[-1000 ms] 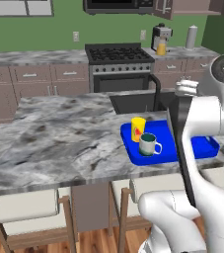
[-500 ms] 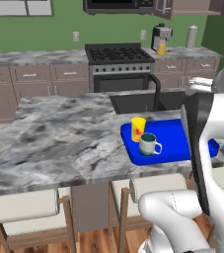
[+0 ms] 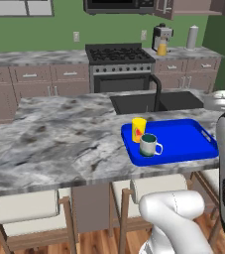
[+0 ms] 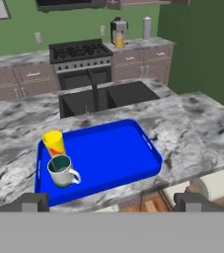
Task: There is a tray on the dining counter. Grab the cup, mug, and pitcher and place them on the tray. The pitcher may be placed next to the tray if it cannot fit the tray.
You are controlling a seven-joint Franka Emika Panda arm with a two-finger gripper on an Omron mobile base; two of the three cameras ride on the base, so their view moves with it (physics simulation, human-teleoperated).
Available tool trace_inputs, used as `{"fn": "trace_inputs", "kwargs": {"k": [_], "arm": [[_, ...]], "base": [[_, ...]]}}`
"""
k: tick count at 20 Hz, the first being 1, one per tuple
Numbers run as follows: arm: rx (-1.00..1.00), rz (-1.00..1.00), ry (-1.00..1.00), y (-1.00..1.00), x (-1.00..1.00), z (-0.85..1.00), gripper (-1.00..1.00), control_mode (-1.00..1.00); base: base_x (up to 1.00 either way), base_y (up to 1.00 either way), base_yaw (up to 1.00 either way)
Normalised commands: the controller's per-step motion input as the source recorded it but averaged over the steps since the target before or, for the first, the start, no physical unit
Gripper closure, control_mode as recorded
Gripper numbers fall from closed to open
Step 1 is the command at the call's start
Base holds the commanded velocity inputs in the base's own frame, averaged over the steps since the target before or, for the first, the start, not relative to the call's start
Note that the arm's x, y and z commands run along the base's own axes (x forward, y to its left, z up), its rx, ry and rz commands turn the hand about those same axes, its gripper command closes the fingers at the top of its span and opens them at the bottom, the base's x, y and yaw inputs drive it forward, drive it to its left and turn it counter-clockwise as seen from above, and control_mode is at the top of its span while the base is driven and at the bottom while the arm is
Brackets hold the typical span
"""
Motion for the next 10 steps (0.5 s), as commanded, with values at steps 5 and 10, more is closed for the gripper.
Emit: {"fn": "trace_inputs", "kwargs": {"k": [5,10], "arm": [[0.01,0.03,0.07,0.2,-0.07,0.41,-1.0,-1.0],[0.0,0.0,0.16,0.49,-0.04,0.33,-1.0,-1.0]], "base": [[0.0,0.0,0.0],[0.0,0.0,0.0]]}}
